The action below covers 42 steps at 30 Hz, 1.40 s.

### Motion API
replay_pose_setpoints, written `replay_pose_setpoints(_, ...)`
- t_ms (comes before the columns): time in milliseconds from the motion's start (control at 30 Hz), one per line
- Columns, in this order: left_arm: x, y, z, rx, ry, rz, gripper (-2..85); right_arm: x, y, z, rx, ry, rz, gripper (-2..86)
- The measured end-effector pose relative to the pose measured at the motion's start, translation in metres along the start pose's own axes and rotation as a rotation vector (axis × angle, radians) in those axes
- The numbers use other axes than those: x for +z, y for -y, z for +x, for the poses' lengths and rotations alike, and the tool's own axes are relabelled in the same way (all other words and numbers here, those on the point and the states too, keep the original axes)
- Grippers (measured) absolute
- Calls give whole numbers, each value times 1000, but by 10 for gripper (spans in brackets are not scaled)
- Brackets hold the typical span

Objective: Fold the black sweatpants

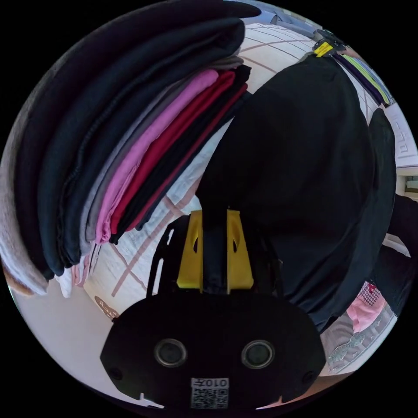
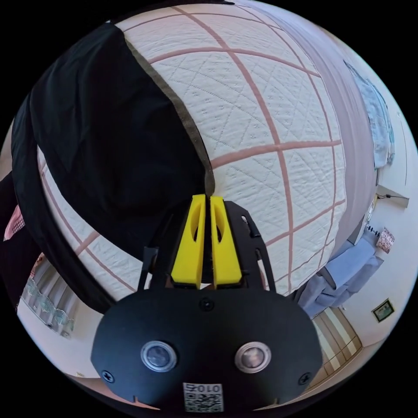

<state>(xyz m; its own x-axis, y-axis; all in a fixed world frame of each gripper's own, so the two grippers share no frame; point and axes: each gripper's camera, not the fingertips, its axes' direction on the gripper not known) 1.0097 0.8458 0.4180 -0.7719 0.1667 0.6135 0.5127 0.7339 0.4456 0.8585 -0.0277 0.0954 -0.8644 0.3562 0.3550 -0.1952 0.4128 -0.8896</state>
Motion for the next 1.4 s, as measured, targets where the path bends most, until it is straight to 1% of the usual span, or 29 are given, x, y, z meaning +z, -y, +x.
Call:
replay_pose_setpoints(133,-12,-6,9,-109,30,25,48,-23,-40,-5,107,3,55,36)
replay_pose_setpoints(267,-63,-33,32,-256,124,168,29,-67,-105,-18,262,-37,164,36)
replay_pose_setpoints(333,-93,-50,52,-294,176,228,23,-107,-171,-48,377,-69,286,36)
replay_pose_setpoints(400,-134,-79,93,-278,268,315,18,-130,-227,-84,438,-88,356,36)
replay_pose_setpoints(467,-153,-103,127,-238,320,342,14,-135,-275,-129,443,-103,340,37)
replay_pose_setpoints(500,-157,-118,150,-213,330,329,13,-126,-301,-159,451,-71,294,37)
replay_pose_setpoints(533,-157,-125,160,-201,322,315,12,-109,-322,-185,484,17,253,37)
replay_pose_setpoints(600,-141,-143,199,-151,247,212,9,-74,-343,-220,528,165,182,37)
replay_pose_setpoints(633,-133,-145,209,-132,228,178,9,-47,-349,-241,546,229,127,37)
replay_pose_setpoints(700,-91,-149,246,-46,175,29,8,-7,-349,-264,573,318,36,38)
replay_pose_setpoints(733,-81,-149,253,-28,160,-8,8,12,-346,-274,583,348,-22,38)
replay_pose_setpoints(800,-50,-147,272,16,136,-104,8,25,-345,-283,604,326,-64,38)
replay_pose_setpoints(867,-43,-144,278,37,155,-135,9,26,-353,-285,618,304,-63,38)
replay_pose_setpoints(1000,-49,-144,277,19,142,-118,8,1,-393,-268,637,269,16,37)
replay_pose_setpoints(1067,-54,-146,275,-16,133,-110,8,-36,-415,-250,667,188,116,37)
replay_pose_setpoints(1133,-62,-146,273,-60,121,-90,8,-93,-444,-238,696,2,240,37)
replay_pose_setpoints(1200,-71,-144,278,-82,131,-61,8,-118,-459,-241,704,-127,259,36)
replay_pose_setpoints(1233,-72,-143,280,-80,139,-60,8,-122,-468,-247,716,-160,260,37)
replay_pose_setpoints(1300,-66,-140,289,-80,160,-87,8,-105,-478,-257,752,-141,251,37)
replay_pose_setpoints(1367,-54,-139,292,-91,150,-129,8,-59,-484,-267,780,-4,216,39)
replay_pose_setpoints(1400,-46,-139,293,-95,142,-160,7,-19,-487,-274,791,162,151,42)
